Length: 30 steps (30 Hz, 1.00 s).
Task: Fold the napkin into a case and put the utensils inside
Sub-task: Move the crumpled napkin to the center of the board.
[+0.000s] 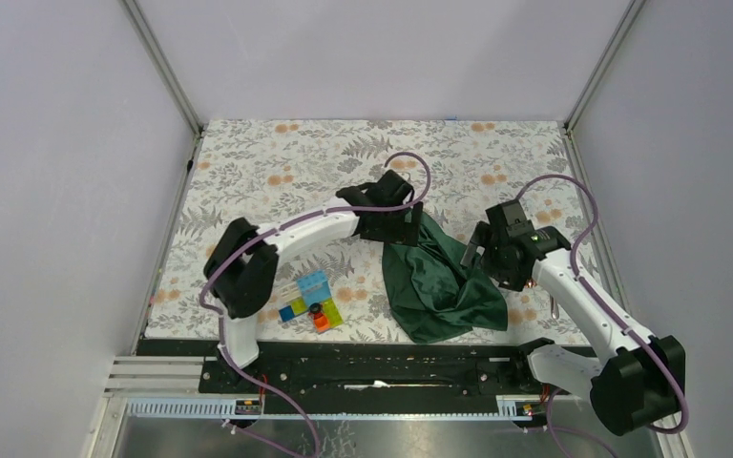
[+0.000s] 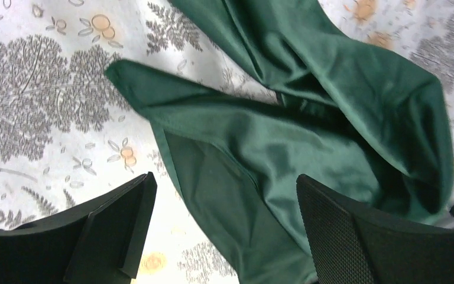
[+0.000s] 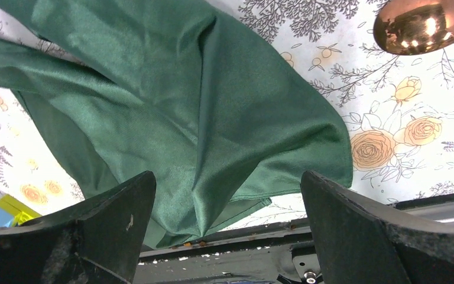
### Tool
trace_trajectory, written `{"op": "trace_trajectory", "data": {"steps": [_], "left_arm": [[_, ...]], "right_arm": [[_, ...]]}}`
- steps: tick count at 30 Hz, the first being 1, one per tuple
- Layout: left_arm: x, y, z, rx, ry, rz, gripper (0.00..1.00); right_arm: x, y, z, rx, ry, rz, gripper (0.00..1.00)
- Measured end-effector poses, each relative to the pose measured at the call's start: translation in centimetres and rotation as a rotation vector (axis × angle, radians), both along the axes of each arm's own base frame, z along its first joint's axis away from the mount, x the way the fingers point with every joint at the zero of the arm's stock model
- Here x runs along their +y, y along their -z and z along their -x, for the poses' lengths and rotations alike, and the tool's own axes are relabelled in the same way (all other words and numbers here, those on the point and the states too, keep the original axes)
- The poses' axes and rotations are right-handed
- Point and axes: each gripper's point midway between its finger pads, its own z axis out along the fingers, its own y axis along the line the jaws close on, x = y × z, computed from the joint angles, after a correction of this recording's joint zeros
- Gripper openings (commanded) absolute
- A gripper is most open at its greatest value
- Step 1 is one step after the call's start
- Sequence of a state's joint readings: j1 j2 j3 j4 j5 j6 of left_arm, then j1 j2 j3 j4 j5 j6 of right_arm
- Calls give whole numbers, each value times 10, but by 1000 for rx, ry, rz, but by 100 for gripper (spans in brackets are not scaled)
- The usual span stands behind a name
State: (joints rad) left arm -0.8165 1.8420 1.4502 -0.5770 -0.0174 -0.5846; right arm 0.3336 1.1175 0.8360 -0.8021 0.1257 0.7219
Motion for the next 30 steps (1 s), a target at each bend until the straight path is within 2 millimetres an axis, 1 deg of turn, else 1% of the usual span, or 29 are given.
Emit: {"op": "trace_trajectory", "data": {"steps": [3, 5, 7, 10, 12, 14, 16, 19, 20, 22, 23, 25, 26, 28, 30], "left_arm": [[-3, 19, -15, 5, -27, -35, 84], [1, 29, -21, 19, -57, -43, 80], [7, 35, -32, 29, -100, -34, 79], [18, 37, -50, 29, -175, -7, 80], [23, 39, -60, 25, -221, 18, 79], [24, 44, -61, 34, -247, 38, 75], [22, 49, -57, 54, -255, 54, 73], [14, 52, -53, 72, -250, 78, 62], [11, 53, -54, 75, -249, 88, 55], [7, 58, -52, 87, -244, 94, 35], [6, 60, -52, 94, -246, 96, 27], [6, 66, -55, 103, -252, 98, 10], [7, 67, -57, 108, -257, 103, 1], [13, 66, -63, 115, -276, 116, 0], [24, 61, -78, 103, -310, 140, 0]], "right_arm": [[3, -1, 2, -8, -34, -16, 100], [5, -4, 4, -24, -59, -30, 100], [7, -10, 4, -53, -81, -47, 100], [9, -19, 0, -104, -102, -61, 100], [10, -20, -1, -113, -112, -61, 100], [10, -19, -2, -111, -119, -61, 100], [13, -17, -1, -96, -131, -68, 100], [16, -10, 1, -60, -152, -75, 100], [17, -9, 1, -52, -158, -77, 100], [17, -8, 1, -47, -168, -75, 100], [17, -8, 1, -48, -172, -74, 100], [18, -8, 1, -50, -184, -76, 100], [20, -9, 2, -49, -194, -83, 100], [26, -11, 2, -56, -228, -112, 100], [37, -14, -2, -76, -274, -159, 100]]}}
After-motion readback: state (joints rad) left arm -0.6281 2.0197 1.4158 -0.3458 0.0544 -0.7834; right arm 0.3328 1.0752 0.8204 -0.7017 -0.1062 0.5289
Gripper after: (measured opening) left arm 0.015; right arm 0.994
